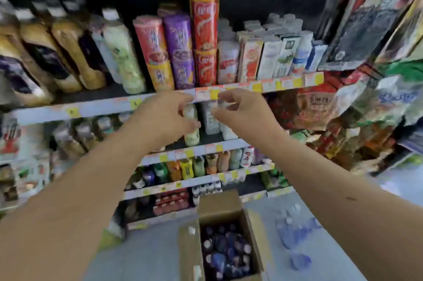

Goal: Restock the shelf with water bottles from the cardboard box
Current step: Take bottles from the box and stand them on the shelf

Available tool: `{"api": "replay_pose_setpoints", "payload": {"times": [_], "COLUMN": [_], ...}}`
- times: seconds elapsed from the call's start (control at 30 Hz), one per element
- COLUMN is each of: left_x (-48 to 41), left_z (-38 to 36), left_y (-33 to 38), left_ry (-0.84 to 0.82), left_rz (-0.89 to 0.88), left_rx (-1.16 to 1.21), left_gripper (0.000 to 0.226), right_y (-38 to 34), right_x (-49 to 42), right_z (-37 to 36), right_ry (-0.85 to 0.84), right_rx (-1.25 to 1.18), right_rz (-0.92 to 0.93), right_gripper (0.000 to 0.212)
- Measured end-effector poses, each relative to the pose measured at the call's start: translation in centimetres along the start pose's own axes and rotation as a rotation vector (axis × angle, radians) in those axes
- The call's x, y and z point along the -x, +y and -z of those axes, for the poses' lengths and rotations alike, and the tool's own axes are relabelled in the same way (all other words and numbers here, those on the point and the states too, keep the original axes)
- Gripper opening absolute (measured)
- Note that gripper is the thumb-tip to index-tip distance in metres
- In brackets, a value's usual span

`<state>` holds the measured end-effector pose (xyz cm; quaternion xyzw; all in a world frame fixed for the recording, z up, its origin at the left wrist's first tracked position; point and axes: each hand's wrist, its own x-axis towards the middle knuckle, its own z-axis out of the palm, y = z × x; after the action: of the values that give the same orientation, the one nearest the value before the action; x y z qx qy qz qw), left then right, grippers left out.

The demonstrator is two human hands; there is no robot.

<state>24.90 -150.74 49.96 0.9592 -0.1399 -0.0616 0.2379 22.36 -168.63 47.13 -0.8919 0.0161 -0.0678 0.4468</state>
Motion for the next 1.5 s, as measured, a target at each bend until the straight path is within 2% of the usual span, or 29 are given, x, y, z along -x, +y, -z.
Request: {"api": "replay_pose_setpoints", "payload": {"times": [0.17,0.43,0.53,0.7,0.8,0.83,0.93,1.03,1.2,1.27,1.33,1.5], "left_x": [0.9,2.8,3.7,4.2,4.2,4.2,4.3,4.4,4.1,4.1,4.3,4.7], "left_z": [-11.6,-28.7,-34.0,-42.3,-47.5,-49.2,-54.2,-58.4,-61.8,-62.2,-62.1,-59.2], "left_y": [-3.6,-12.6,-15.8,-19.2,-21.0,-21.7,-23.9,-25.4,-26.7,-26.9,-26.6,-23.9], "left_ry": [-0.22,-0.452,-0.495,-0.571,-0.595,-0.589,-0.583,-0.584,-0.53,-0.501,-0.503,-0.519], "left_rz": [0.081,0.163,0.202,0.237,0.239,0.246,0.27,0.273,0.27,0.282,0.295,0.28], "left_rx": [0.054,0.083,0.129,0.151,0.13,0.12,0.103,0.099,0.005,-0.003,0.007,0.119], "left_gripper": [0.065,0.065,0.057,0.063,0.06,0.06,0.062,0.063,0.056,0.049,0.054,0.066], "right_y": [10.2,24.7,30.0,39.0,45.4,47.6,53.5,57.4,59.8,59.7,58.5,52.3], "right_x": [4.2,10.0,11.8,14.1,15.2,15.4,15.8,15.7,14.5,13.7,13.0,11.4], "right_z": [-4.9,-14.9,-18.1,-23.3,-27.7,-29.3,-33.3,-36.0,-38.4,-38.3,-37.4,-32.2], "right_ry": [-0.108,-0.215,-0.215,-0.313,-0.45,-0.5,-0.628,-0.704,-0.772,-0.759,-0.704,-0.57], "right_rx": [0.03,0.097,0.15,0.292,0.451,0.505,0.705,0.876,1.163,1.163,1.111,0.802], "right_rz": [-0.233,-0.544,-0.593,-0.682,-0.639,-0.611,-0.469,-0.34,-0.142,-0.104,-0.117,-0.088], "right_gripper": [0.046,0.038,0.031,0.033,0.015,0.017,0.045,0.049,0.049,0.043,0.041,0.043]}}
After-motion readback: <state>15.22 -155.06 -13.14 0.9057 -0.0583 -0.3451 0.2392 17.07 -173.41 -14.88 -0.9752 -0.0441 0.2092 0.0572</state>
